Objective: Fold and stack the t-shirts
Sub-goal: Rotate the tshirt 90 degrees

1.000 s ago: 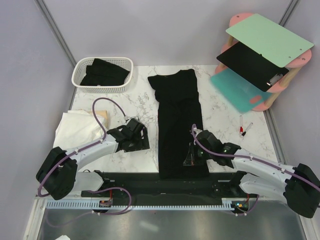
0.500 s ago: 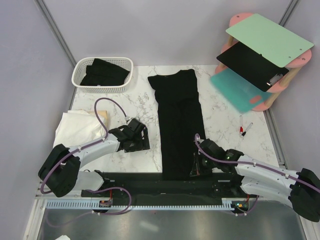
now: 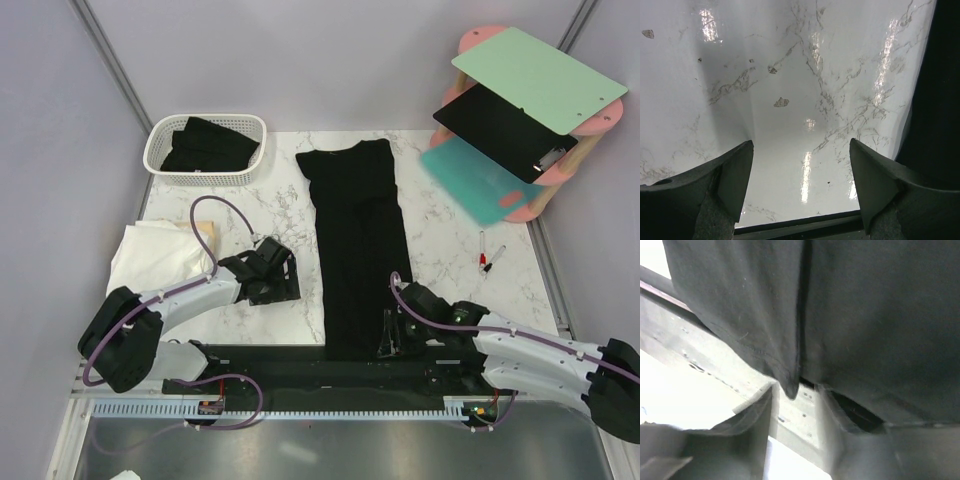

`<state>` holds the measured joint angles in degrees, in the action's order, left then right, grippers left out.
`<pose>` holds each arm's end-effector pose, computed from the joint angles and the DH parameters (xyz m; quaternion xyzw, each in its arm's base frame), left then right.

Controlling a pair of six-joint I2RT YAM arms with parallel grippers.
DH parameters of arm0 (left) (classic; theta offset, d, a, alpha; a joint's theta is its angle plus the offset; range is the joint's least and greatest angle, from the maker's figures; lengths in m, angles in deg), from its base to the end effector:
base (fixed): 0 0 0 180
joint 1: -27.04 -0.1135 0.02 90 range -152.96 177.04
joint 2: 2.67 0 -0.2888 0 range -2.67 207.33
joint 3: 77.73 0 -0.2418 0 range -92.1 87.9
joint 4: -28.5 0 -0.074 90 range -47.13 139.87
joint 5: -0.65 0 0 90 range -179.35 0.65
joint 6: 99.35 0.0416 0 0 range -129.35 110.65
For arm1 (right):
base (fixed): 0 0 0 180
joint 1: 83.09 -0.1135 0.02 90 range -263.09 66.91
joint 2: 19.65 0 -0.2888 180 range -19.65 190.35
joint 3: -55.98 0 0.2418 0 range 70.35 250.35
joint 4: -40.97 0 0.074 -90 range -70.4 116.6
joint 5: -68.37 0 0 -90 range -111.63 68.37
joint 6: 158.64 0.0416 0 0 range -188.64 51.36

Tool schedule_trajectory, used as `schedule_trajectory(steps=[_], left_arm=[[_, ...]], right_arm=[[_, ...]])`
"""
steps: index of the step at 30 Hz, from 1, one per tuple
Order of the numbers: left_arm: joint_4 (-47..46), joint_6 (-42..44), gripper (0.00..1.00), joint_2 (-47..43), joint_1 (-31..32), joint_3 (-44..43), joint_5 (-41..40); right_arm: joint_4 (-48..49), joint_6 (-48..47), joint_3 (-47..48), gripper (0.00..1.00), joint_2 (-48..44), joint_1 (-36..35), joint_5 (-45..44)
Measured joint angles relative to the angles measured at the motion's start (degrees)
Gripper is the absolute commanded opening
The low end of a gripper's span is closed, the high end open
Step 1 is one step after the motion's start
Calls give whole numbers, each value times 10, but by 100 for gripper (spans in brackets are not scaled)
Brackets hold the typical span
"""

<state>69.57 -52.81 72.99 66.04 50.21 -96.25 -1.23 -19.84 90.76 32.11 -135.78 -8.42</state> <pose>0.1736 -0.1342 0.1923 -0.0511 0.9726 -0.1001 0.2033 0.0719 0.1101 0.1714 -0.0630 0.9561 0.2746 0.0812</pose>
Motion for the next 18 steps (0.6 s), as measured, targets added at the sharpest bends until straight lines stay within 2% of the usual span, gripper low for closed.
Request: schedule_trajectory(steps=[2,10,18], left_arm=[[-3,0,84,0,3,0,1],[-42,-13,80,-26,64,18,32],[-80,-61,79,-7,169,31,58]], right_arm=[[-21,-1,5,66,-23,-1,-16],[-96,-4,90,62,-92,-1,-140],[-171,21,93,59,-99,-1,-221]])
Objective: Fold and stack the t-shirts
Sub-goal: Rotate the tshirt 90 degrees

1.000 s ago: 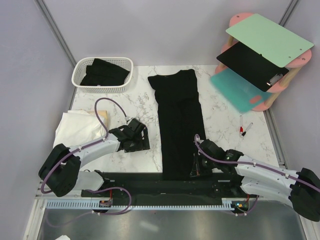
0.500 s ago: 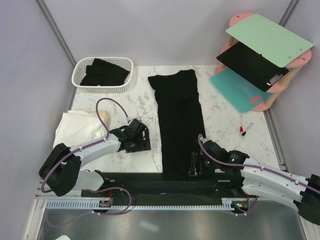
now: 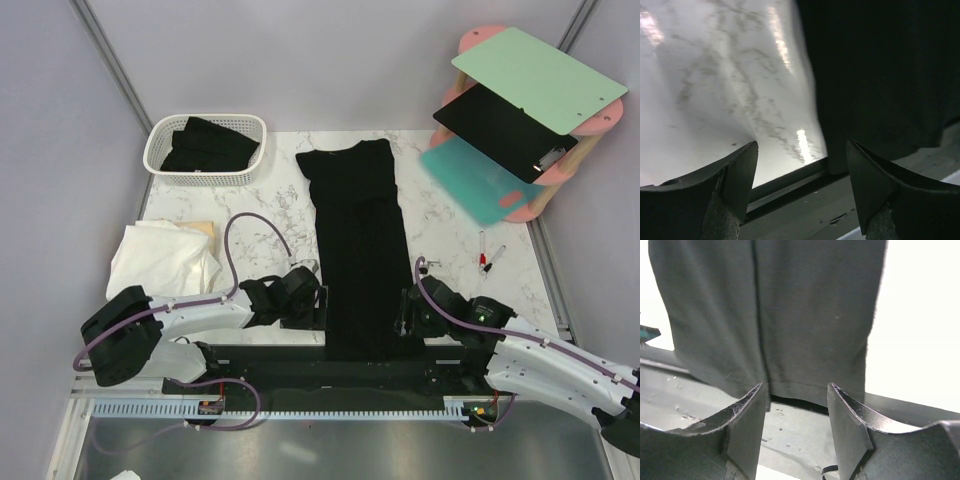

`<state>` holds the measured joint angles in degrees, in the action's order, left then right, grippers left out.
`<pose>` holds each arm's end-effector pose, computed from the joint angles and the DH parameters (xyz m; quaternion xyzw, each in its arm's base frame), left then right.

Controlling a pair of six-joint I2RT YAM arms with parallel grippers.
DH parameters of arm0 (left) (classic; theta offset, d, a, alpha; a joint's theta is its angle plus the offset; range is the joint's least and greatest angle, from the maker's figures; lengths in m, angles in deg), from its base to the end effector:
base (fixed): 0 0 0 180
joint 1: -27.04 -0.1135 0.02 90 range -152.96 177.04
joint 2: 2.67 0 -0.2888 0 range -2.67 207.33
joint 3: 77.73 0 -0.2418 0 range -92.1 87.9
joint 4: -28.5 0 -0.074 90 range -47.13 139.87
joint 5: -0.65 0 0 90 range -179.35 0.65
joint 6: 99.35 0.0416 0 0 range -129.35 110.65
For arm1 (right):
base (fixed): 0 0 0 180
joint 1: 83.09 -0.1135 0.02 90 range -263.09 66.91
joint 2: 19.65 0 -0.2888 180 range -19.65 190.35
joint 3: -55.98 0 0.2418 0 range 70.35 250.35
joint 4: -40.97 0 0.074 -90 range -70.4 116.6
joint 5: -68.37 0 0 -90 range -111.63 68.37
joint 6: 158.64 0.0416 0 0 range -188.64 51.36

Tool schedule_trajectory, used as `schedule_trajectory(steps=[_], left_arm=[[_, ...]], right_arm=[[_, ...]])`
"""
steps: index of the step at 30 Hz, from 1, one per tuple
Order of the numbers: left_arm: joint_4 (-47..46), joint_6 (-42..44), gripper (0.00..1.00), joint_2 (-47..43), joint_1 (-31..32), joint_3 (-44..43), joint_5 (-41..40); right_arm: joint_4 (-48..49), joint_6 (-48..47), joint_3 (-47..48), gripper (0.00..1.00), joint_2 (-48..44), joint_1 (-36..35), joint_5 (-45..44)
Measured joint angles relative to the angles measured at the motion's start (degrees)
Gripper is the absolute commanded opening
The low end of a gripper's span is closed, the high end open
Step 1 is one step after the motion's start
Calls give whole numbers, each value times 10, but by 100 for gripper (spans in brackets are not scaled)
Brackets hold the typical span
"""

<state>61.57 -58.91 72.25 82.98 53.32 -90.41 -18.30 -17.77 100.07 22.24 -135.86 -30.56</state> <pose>0.1248 -0.1832 0.1873 0.0512 0.9623 -0.2070 0.1686 0.0712 0.0830 0.2190 0.0062 0.9563 0.1760 0.2334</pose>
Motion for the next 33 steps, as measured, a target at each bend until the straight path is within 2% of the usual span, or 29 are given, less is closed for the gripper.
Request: schedule_trajectory(steps=[10,21,25,30,31,32,33], left_arm=[[-93,-67,79,58,95,-14,10],[-111,-97,78,71,107,-19,11],[-85,-104,78,58,110,-19,-2],[38,-105,78,3,112,-18,-60],[55,-104,63,-3,112,-21,-69],[73,-104,41,-9,112,-27,-79],[89,-102,14,-10,112,-36,-86]], right_arm=[[-56,27,10,57,-17,0,-31],[-71,28,28,58,-2,0,-32],[-70,27,28,59,-2,0,-33],[-68,22,35,59,1,0,-41],[-64,19,38,59,7,0,-44],[-61,17,42,59,12,0,-46],[-55,14,46,60,20,0,-48]])
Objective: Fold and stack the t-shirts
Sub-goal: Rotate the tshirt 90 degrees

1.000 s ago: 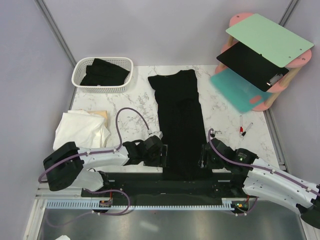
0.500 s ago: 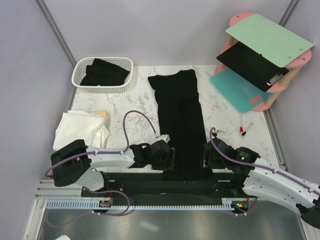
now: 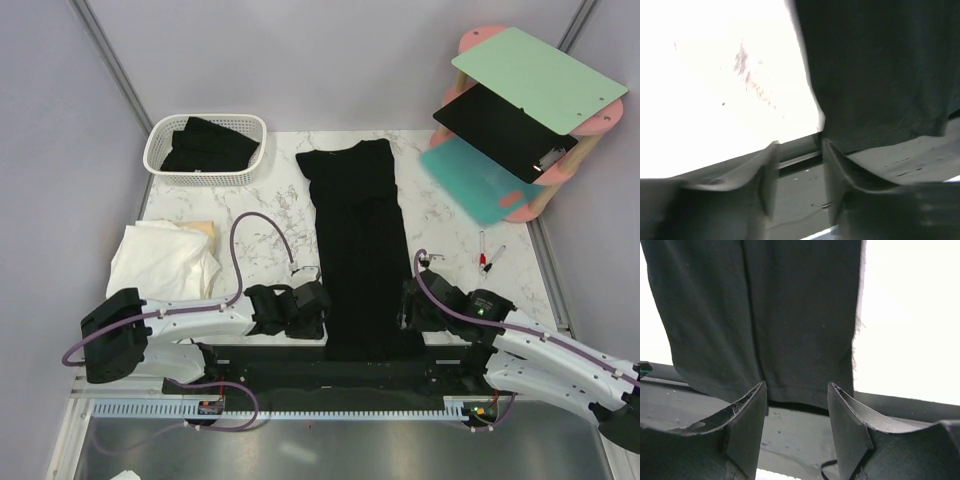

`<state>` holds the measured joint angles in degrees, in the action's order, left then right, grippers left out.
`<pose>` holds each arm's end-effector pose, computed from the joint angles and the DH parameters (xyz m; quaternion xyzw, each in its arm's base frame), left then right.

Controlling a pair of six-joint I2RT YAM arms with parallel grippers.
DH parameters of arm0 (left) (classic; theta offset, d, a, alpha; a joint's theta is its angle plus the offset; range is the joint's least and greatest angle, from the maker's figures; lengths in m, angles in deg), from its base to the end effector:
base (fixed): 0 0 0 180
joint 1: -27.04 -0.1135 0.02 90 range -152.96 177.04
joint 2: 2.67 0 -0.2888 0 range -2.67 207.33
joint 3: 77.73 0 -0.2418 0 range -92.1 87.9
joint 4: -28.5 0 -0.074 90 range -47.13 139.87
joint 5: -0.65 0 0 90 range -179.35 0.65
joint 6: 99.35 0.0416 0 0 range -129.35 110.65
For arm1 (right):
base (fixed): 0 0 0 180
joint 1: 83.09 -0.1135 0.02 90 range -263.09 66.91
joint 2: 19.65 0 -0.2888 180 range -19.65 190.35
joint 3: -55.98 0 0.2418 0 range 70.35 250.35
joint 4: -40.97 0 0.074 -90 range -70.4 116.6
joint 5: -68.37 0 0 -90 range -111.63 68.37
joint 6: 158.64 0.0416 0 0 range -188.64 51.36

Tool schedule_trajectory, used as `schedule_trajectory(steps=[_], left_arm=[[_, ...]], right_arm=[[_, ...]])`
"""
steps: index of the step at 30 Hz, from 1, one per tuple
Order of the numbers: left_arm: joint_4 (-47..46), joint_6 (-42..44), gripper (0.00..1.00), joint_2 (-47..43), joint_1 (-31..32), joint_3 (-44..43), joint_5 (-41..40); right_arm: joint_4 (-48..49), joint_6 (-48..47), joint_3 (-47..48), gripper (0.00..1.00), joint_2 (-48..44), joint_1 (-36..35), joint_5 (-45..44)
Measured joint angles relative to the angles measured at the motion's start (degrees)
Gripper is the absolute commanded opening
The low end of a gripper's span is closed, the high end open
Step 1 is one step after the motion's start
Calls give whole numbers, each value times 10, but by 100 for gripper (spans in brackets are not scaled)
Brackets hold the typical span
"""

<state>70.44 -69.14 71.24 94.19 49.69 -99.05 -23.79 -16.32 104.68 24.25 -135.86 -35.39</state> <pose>0.0907 -0.1972 0.2003 0.0427 0.9687 -0.1693 0.1765 0.0745 0.0817 0.2349 0.0273 0.9590 0.1339 0.2483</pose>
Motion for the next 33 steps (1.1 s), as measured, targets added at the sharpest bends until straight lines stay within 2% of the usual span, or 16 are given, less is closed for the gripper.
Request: schedule_trajectory(steps=[1,9,18,19,20,22,24,33], left_arm=[[13,11,2,3,0,-14,-8],[15,49,2,91,0,-130,-24],[-2,60,2,232,0,-176,-19],[-5,61,2,234,-1,-182,-17],[-8,61,2,237,0,-184,-18],[-9,61,2,239,-2,-184,-17],[-10,60,2,238,-5,-183,-16],[-5,57,2,200,-38,-142,-14]], right_arm=[[7,-2,3,60,8,0,-2],[76,-33,15,62,95,0,-25],[126,-73,67,64,183,7,-57],[127,-76,69,68,184,10,-57],[128,-78,70,78,184,13,-57],[131,-82,71,91,184,26,-55],[131,-86,71,98,184,39,-52],[131,-90,53,98,157,66,-27]])
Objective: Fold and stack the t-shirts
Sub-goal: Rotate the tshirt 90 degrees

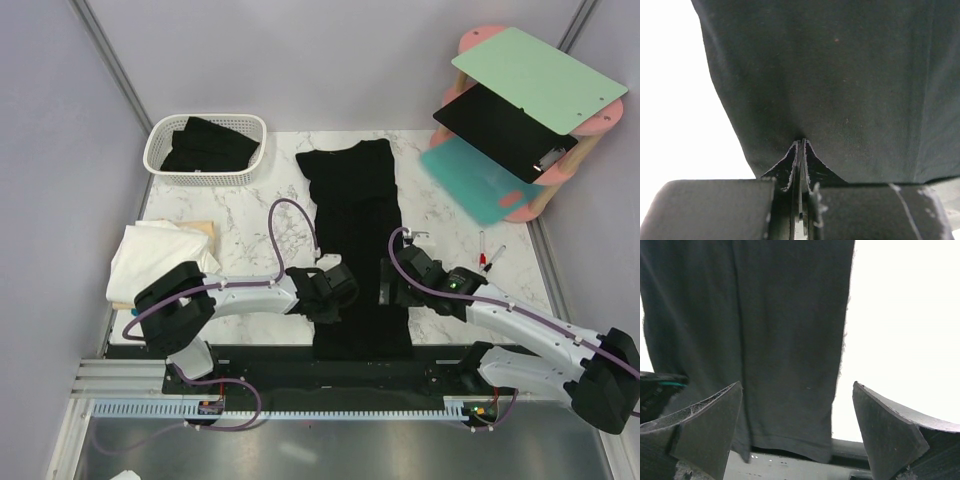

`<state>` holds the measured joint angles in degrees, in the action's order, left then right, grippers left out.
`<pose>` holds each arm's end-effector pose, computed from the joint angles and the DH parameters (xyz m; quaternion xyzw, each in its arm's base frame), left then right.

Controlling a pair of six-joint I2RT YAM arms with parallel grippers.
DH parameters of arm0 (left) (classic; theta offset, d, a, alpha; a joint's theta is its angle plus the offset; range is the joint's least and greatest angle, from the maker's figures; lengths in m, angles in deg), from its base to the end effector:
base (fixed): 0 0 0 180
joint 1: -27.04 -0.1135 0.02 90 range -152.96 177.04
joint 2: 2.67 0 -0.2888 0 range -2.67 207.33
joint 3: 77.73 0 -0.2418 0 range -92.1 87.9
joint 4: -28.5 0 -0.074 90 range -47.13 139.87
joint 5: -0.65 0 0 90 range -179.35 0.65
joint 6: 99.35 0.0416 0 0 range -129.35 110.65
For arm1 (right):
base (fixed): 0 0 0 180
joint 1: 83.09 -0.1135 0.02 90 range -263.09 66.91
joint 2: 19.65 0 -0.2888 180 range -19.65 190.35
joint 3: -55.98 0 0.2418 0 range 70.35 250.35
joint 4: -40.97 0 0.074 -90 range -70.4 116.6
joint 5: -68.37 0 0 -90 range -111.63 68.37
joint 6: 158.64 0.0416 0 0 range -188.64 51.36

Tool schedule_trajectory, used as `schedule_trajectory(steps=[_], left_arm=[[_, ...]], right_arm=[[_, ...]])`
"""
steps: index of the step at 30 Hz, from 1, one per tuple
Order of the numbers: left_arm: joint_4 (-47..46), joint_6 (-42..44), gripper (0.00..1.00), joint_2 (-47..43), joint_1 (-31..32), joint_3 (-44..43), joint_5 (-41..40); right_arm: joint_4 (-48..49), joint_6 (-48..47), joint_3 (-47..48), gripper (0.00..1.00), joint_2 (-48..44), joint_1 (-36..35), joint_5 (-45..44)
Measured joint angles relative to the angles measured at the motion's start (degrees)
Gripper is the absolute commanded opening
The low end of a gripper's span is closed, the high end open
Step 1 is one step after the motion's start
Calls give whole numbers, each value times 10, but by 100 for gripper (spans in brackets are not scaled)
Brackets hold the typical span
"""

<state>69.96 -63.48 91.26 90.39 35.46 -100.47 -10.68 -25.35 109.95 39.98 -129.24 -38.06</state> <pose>0.1404 -0.2618 0.1845 0.0607 0.9762 -0.1087 0.1774 0.1305 0.1189 0.2430 0.0165 0.9504 0.0986 0.2944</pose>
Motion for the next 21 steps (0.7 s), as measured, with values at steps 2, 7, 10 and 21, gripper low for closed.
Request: schedule_trajectory(steps=[2,7,10,21], left_arm=[[9,0,2,-4,-5,2,-6],[18,7,3,-9,-8,3,-8],[33,17,15,-27,-9,4,-9],[59,39,74,-243,-10,76,-22]], right_arm=[[0,0,-6,98,-2,0,5],[0,8,-26,98,-8,2,26],[-9,20,-38,97,-16,2,44],[-73,54,-85,69,-80,2,154]])
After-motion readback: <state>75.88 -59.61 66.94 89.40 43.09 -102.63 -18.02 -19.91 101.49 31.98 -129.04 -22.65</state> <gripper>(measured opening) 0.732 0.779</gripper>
